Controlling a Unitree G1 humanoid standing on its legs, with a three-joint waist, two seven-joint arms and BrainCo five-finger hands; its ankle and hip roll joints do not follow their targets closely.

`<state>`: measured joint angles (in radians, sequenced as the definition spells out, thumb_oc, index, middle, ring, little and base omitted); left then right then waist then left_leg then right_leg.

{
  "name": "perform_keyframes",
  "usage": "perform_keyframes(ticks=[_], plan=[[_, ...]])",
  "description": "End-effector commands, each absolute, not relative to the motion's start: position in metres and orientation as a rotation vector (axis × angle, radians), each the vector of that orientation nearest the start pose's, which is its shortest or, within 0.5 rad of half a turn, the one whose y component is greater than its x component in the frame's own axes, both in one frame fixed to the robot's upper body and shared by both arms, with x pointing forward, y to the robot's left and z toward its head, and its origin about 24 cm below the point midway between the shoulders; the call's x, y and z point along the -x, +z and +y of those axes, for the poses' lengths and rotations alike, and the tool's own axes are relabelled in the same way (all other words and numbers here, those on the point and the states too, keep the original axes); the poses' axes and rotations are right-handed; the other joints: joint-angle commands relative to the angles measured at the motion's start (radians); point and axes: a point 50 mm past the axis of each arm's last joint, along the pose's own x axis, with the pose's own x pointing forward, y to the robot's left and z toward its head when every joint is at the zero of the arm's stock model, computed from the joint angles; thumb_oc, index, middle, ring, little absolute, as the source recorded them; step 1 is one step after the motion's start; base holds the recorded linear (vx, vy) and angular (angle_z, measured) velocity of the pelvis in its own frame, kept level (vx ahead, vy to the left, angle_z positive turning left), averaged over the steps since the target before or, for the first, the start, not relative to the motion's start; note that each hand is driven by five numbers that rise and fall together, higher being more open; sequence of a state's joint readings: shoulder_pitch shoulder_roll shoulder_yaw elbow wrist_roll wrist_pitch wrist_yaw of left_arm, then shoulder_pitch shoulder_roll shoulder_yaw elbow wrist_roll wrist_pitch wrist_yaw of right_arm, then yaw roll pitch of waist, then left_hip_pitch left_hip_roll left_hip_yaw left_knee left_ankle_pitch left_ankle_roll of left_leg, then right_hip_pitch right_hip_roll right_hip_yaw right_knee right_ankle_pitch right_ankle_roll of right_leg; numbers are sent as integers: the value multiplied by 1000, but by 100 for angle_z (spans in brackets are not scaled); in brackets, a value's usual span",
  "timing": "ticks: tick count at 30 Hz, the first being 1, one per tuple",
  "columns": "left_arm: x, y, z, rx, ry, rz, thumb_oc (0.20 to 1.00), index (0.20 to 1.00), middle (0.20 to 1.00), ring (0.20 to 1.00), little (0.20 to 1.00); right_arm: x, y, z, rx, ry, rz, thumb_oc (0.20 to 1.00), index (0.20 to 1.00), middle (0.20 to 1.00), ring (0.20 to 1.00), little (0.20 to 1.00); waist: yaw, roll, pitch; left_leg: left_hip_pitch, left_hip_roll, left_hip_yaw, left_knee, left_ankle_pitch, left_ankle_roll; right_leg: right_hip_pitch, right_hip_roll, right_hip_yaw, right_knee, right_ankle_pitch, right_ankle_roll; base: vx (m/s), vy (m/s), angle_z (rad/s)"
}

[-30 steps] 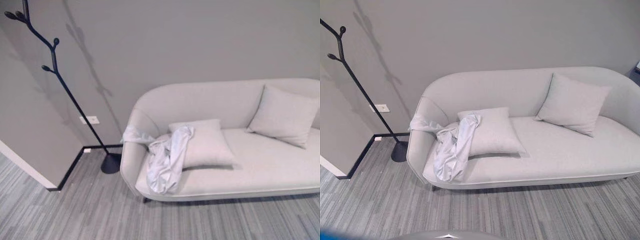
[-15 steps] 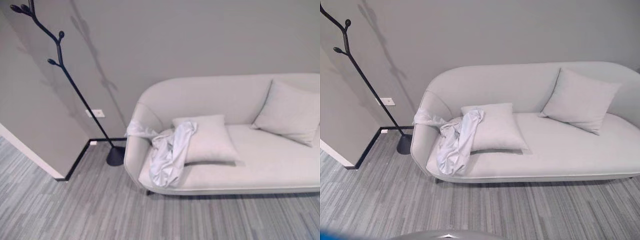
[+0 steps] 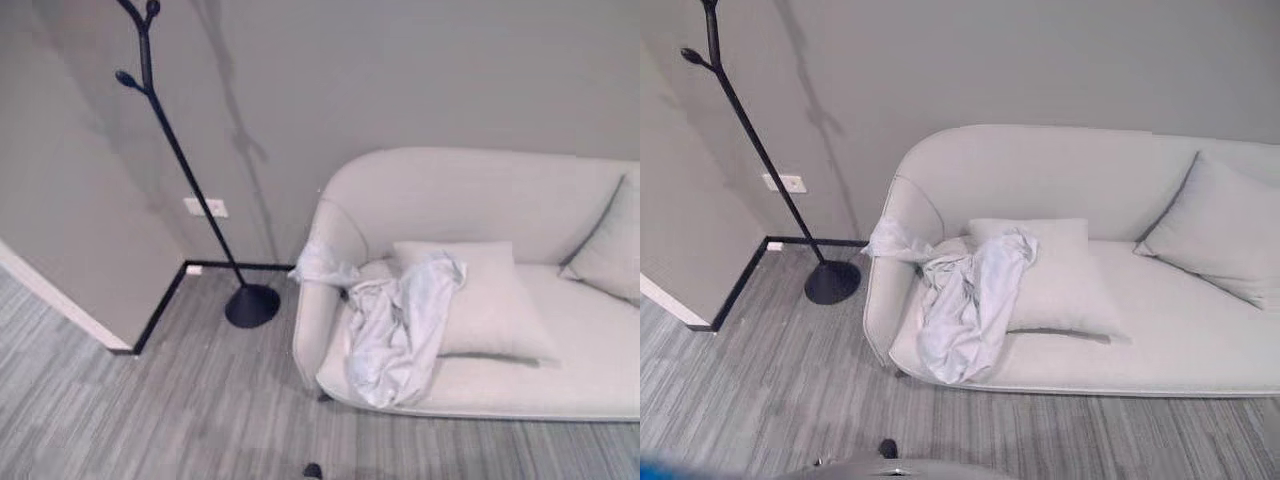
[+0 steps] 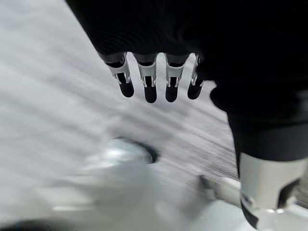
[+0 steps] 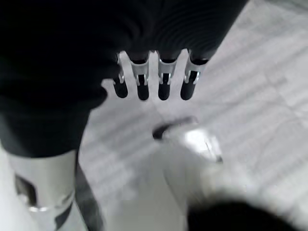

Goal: Hang the clothes on the sofa on the clothes rack.

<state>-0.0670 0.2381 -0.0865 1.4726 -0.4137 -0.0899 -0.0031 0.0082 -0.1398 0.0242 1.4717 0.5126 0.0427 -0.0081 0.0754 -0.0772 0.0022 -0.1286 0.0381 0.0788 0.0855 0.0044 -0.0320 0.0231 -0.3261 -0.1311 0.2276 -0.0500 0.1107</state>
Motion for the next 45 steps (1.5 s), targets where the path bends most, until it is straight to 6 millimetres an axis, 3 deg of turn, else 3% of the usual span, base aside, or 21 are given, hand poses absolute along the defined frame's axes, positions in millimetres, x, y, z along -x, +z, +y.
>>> perform_keyframes(ticks=[1, 4, 5, 7, 8, 9, 14, 17, 19, 22, 24, 25, 26, 30, 31, 32, 34, 35, 39, 41, 45], plan=[[-79, -162, 248, -55, 310, 1249, 1000, 1000, 1000, 1000, 1000, -66, -171, -222, -171, -395, 1339, 1000, 1000, 1000, 1000, 1000, 9, 17, -6, -80, 23, -46, 27, -3, 2, 33, -40, -68, -31, 175, 59, 155, 458, -30], [-79, -161, 253, -151, 237, 1260, 1000, 1000, 1000, 1000, 1000, -78, -167, -233, -131, -390, 1285, 1000, 1000, 1000, 1000, 1000, -16, 24, -7, -2, -9, -25, -8, -30, 29, -18, 101, -73, -34, 40, 17, 156, 255, -27], [-79, -161, 253, -151, 237, 1260, 1000, 1000, 1000, 1000, 1000, -78, -167, -233, -131, -390, 1285, 1000, 1000, 1000, 1000, 1000, -16, 25, -8, -4, -9, -25, -9, -29, 29, -20, 102, -73, -35, 41, 17, 90, 128, -29], [-82, -160, 254, -176, 215, 1252, 1000, 1000, 1000, 1000, 1000, -78, -165, -239, -108, -402, 1285, 1000, 1000, 1000, 1000, 1000, -30, 24, 3, 37, -25, -21, -33, -34, 34, -78, 178, -85, -51, 18, 4, 76, 105, 0], [-82, -160, 254, -176, 215, 1252, 1000, 1000, 1000, 1000, 1000, -78, -165, -239, -108, -402, 1284, 1000, 1000, 1000, 1000, 1000, -30, 25, 2, 35, -24, -21, -34, -32, 34, -80, 178, -85, -52, 19, 3, 174, 159, -4], [-91, -160, 248, -175, 193, 1228, 1000, 1000, 1000, 1000, 1000, -78, -164, -245, -104, -431, 1278, 1000, 1000, 1000, 1000, 1000, -51, 13, 29, 80, -65, -41, -45, -42, 42, -110, 266, -55, -103, 19, 0, 137, 102, -2], [-89, -166, 224, -141, 137, 1236, 1000, 1000, 1000, 1000, 1000, -64, -164, -253, -109, -491, 1312, 1000, 1000, 1000, 1000, 1000, -69, 9, 45, 130, -103, -64, -54, -54, 49, -90, 340, 10, -124, 4, -29, 159, 82, 31], [-77, -170, 214, -109, 123, 1269, 1000, 1000, 1000, 1000, 1000, -53, -165, -254, -107, -505, 1349, 1000, 1000, 1000, 1000, 1000, -74, 14, 35, 156, -112, -74, -69, -57, 52, -64, 350, 17, -131, 2, -39, 151, -11, 23], [-54, -174, 209, -42, 152, 1330, 1000, 1000, 1000, 1000, 1000, -40, -168, -247, -95, -471, 1400, 1000, 1000, 1000, 1000, 1000, -73, 17, 11, 194, -111, -94, -83, -73, 51, -19, 357, 20, -164, 1, -48, 274, -91, 22], [-39, -175, 213, 60, 267, 1359, 1000, 1000, 1000, 1000, 1000, -41, -170, -241, -66, -413, 1401, 1000, 1000, 1000, 1000, 1000, -65, 16, -6, 203, -100, -105, -41, -112, 38, 13, 356, 27, -201, 13, -42, 176, -86, 21], [-44, -174, 215, 96, 322, 1330, 1000, 1000, 1000, 1000, 1000, -53, -168, -243, -40, -388, 1364, 1000, 1000, 1000, 1000, 1000, -56, 12, 15, 140, -98, -85, 128, -137, 11, 34, 349, 33, -219, 14, -49, 58, -85, 13], [-44, -174, 215, 96, 322, 1329, 1000, 1000, 1000, 1000, 1000, -53, -168, -243, -40, -388, 1363, 1000, 1000, 1000, 1000, 1000, -57, 13, 14, 134, -97, -85, 136, -142, 11, 32, 350, 32, -219, 15, -49, -20, -59, 13], [-54, -173, 215, 118, 346, 1288, 1000, 1000, 1000, 1000, 1000, -65, -165, -248, -10, -389, 1326, 1000, 1000, 1000, 1000, 1000, -46, 13, 41, 45, -91, -84, 296, -110, -4, 55, 348, 42, -226, 13, -66, -15, -35, 15], [-65, -172, 212, 118, 354, 1246, 1000, 1000, 1000, 1000, 1000, -83, -161, -252, 64, -358, 1282, 1000, 1000, 1000, 1000, 1000, -41, 19, 53, -30, -60, -77, 404, -65, 3, 88, 348, 41, -241, 1, -84, 66, -21, 7], [-69, -172, 210, 119, 354, 1233, 1000, 1000, 1000, 1000, 1000, -89, -159, -253, 84, -353, 1265, 1000, 1000, 1000, 1000, 1000, -43, 19, 54, -35, -32, -65, 368, -59, 6, 94, 342, 37, -243, -8, -82, 124, 57, 3], [-74, -171, 208, 124, 353, 1210, 1000, 1000, 1000, 1000, 1000, -98, -157, -254, 103, -343, 1233, 1000, 1000, 1000, 1000, 1000, -43, 17, 47, -18, 18, -52, 247, -59, 4, 96, 328, 27, -243, -21, -74, 169, 96, 6], [-77, -170, 208, 120, 351, 1201, 1000, 1000, 1000, 1000, 1000, -102, -155, -255, 125, -333, 1217, 1000, 1000, 1000, 1000, 1000, -41, 21, 45, -3, 40, -55, 148, -20, -9, 100, 327, 24, -241, -31, -70, 127, 110, 8], [-82, -170, 206, 103, 334, 1188, 1000, 1000, 1000, 1000, 1000, -108, -154, -255, 191, -304, 1200, 1000, 1000, 1000, 1000, 1000, -37, 43, 40, -21, 89, -83, -4, 82, -45, 110, 332, 26, -239, -54, -67, 85, 96, 14], [-92, -168, 202, 50, 291, 1165, 1000, 1000, 1000, 1000, 1000, -115, -151, -257, 285, -270, 1188, 1000, 1000, 1000, 1000, 1000, -31, 53, 53, -75, 112, -112, -115, 143, -80, 146, 316, 37, -237, -81, -59, 129, 144, 13], [-82, -170, 200, 34, 271, 1199, 1000, 1000, 1000, 1000, 1000, -109, -152, -258, 319, -250, 1209, 1000, 1000, 1000, 1000, 1000, -35, 72, 34, -33, 132, -106, -167, 153, -94, 168, 314, 43, -247, -86, -45, 274, 252, -11], [-68, -171, 212, -31, 268, 1245, 1000, 1000, 1000, 1000, 1000, -97, -155, -259, 349, -236, 1267, 1000, 1000, 1000, 1000, 1000, -31, 76, -18, 19, 103, -64, -173, 142, -103, 188, 252, 29, -294, -54, -2, 216, 218, -8]])
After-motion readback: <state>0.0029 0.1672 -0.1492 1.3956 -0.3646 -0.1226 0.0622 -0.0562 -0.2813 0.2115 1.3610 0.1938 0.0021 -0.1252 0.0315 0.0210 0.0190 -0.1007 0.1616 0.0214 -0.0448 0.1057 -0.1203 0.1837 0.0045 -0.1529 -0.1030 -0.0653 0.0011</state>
